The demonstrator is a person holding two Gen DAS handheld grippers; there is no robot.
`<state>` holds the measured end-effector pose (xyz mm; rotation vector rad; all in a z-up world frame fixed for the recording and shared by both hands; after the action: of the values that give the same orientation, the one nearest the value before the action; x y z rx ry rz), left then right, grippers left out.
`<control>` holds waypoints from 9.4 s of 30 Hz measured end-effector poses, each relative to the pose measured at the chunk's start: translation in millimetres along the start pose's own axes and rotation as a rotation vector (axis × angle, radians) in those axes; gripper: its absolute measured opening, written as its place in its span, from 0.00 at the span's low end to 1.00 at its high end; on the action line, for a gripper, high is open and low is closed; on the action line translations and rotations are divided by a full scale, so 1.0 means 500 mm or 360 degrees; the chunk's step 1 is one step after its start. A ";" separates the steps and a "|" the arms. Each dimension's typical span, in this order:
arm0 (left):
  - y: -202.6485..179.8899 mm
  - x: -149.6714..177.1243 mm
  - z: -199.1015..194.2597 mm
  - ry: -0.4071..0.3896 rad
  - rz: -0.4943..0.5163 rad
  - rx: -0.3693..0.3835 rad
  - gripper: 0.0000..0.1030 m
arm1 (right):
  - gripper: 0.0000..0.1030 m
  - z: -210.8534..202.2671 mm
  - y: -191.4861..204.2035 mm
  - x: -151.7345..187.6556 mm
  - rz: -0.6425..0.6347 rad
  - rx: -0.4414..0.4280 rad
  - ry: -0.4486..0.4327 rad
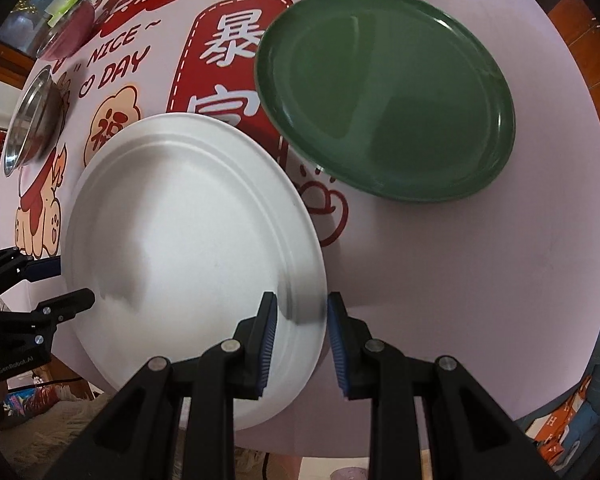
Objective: Organize plates and bowls
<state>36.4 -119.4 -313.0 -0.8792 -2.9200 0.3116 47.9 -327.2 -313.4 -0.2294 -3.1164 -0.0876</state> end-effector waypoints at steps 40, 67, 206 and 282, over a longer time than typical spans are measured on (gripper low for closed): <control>0.010 -0.077 -0.016 -0.0107 -0.0007 -0.0198 0.65 | 0.41 0.017 0.020 0.005 0.0047 -0.0057 -0.0027; -0.023 -0.077 -0.082 -0.0262 0.0030 -0.0344 0.66 | 0.41 -0.038 0.037 0.043 0.0004 -0.0067 -0.0130; -0.054 -0.258 -0.278 -0.0673 -0.0210 -0.0159 0.16 | 0.11 -0.247 0.000 -0.108 0.0257 -0.0591 -0.0539; -0.042 -0.039 -0.129 -0.0539 -0.0123 -0.0171 0.49 | 0.29 -0.091 0.110 0.074 0.0032 -0.0179 -0.0384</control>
<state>49.6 -136.4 -245.6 -0.7926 -3.3011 0.3304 19.7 -270.0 -264.1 -0.2944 -3.3516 -0.2534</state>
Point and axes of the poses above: each gripper's, at about its wrist camera, not at the fingertips, and z roughly the way its jaws point, y to its left, x to its underside, the point moved 9 cm from there along z, roughly the way its jaws point, and after that the axes turned 10 degrees about z, right-handed, at the moved point
